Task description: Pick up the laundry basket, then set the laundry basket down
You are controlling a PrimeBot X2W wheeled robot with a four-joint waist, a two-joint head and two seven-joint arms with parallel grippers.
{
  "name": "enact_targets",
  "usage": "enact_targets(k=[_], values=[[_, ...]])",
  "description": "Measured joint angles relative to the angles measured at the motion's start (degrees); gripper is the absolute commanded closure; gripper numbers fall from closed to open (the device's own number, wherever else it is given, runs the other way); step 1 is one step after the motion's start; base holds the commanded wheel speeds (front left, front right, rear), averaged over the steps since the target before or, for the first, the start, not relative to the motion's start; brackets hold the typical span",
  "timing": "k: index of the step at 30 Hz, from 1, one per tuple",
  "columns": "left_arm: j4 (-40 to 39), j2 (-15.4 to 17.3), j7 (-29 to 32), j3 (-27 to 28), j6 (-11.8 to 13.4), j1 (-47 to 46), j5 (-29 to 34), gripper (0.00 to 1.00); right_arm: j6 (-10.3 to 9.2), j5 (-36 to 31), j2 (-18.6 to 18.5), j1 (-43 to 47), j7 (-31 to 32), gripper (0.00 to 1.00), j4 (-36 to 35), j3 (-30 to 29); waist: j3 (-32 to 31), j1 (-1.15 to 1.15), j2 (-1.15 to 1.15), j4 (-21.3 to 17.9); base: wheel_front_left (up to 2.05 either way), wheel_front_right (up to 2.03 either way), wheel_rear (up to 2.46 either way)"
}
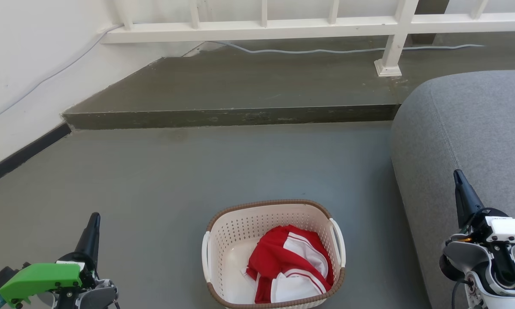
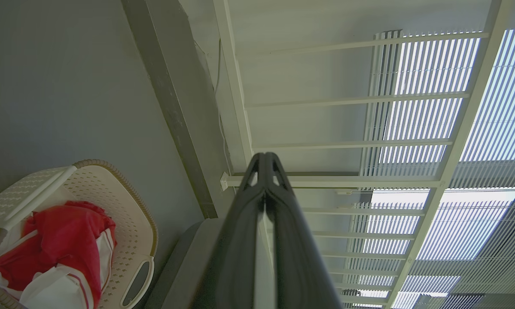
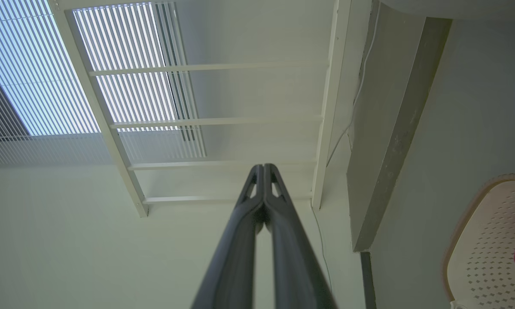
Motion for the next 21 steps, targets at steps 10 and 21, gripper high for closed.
enact_targets(k=[10,21], values=[[0.3,0.0,0.0,0.0,-0.3,-0.1,0.0,1.00,0.02,0.0,0.0,0.0,0.0,1.00,0.3,0.0,0.0,0.00,0.00,0.0,0.00,0.00,0.00],[0.5,0.0,0.0,0.1,-0.4,-0.7,0.0,1.00,0.03,0.0,0.0,0.0,0.0,1.00,0.4,-0.1,0.0,0.00,0.00,0.0,0.00,0.00,0.00]])
